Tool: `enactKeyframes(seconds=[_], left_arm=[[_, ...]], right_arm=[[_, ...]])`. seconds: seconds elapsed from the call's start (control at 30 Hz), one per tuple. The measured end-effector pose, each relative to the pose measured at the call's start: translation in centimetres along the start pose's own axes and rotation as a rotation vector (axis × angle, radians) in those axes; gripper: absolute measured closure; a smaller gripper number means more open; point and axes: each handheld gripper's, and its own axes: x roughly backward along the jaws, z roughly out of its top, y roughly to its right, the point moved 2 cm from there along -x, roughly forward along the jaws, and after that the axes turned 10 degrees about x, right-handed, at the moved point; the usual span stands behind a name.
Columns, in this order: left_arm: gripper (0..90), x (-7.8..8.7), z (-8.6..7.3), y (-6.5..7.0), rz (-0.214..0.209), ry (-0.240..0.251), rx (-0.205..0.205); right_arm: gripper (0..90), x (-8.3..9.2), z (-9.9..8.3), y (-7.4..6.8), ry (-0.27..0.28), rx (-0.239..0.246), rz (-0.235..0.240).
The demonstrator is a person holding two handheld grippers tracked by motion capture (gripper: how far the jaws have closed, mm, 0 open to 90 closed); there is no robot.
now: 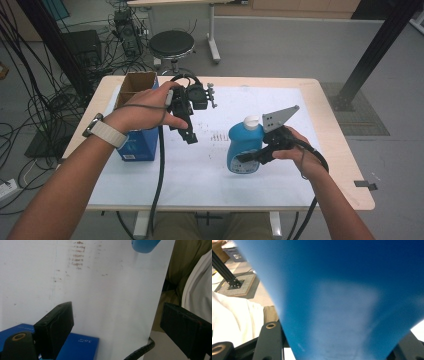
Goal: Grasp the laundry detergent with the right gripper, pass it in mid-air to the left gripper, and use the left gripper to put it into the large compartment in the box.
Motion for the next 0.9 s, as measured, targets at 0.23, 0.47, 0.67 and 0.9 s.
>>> enactKeyframes(seconds=[0.23, 0.47, 0.67, 0.9], left_arm=[[12.2, 1.2, 0.7, 0.5, 0.019, -0.016, -0.026], [12.0, 2.0, 1.7, 1.3, 0.024, -0.031, -0.057], [11.6, 2.5, 2.4, 1.7, 0.024, -0.037, -0.079], [10.8, 2.6, 2.9, 1.9, 0.013, -0.046, -0.095]], right_arm=[[43.0, -0.3, 1.5, -0.3, -0.010, 0.004, 0.006], [43.0, -0.8, 2.3, -0.4, -0.017, 0.008, 0.008], [43.1, -1.3, 2.9, -0.5, -0.020, 0.009, 0.020], [43.1, -1.7, 3.2, -0.3, -0.020, 0.006, 0.022]])
